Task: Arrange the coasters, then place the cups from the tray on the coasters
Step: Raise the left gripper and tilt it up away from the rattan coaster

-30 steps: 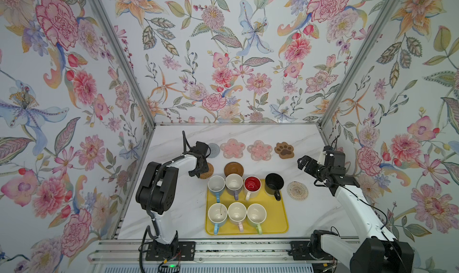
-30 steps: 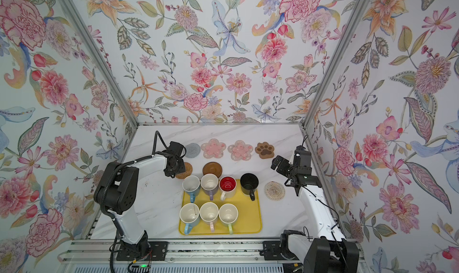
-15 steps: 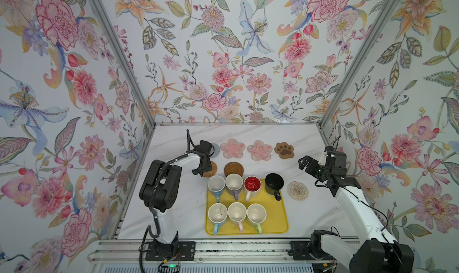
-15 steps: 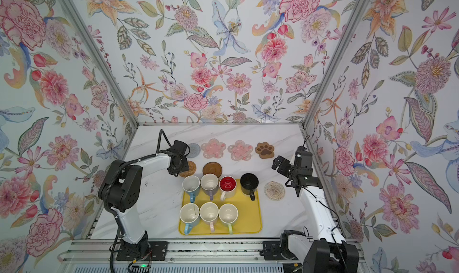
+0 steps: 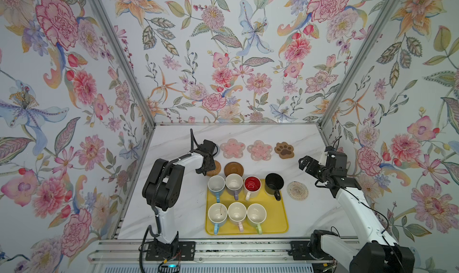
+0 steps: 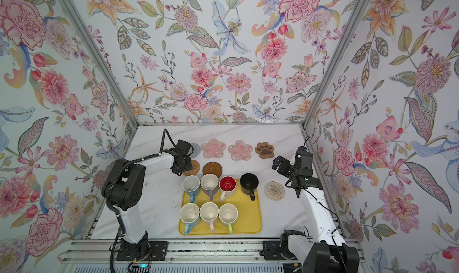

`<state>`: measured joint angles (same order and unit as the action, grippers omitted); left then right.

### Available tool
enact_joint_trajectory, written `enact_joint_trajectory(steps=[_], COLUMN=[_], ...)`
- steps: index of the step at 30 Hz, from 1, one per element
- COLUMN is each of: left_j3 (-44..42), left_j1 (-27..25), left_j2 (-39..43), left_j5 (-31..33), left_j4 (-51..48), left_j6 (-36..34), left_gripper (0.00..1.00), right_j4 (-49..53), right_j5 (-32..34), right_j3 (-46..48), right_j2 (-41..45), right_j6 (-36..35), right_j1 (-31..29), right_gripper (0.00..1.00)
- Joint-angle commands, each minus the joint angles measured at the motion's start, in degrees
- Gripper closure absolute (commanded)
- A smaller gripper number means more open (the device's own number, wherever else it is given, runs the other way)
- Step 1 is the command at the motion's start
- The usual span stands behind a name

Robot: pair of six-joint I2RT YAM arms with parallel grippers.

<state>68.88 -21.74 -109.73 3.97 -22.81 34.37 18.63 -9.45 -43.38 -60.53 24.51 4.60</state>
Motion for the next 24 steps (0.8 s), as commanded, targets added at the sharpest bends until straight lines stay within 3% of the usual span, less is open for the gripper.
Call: enact_joint_trajectory(steps=[1,15,24], left_j3=[1.2,2.0,3.0], left_j1=[-0.7,-0.9,0.1], left_j2=[-2.3,0.7,12.9], left_j5=[-2.1,-0.3,5.9], left_j4=[-1.0,-2.0,-1.0], left_j6=[0.9,0.2,-3.4], left_gripper=[0.45,0.44,0.26], right_j4=[0.6,1.5,3.8], right_j5=[0.8,1.0,0.9], right_j3=[0.9,0.9,0.8], right_j2=[1.2,1.7,1.6], right_j6=[0.1,0.0,0.8], right_j1=[0.3,0.6,0.7], right_gripper=[0.01,0.01,0.01])
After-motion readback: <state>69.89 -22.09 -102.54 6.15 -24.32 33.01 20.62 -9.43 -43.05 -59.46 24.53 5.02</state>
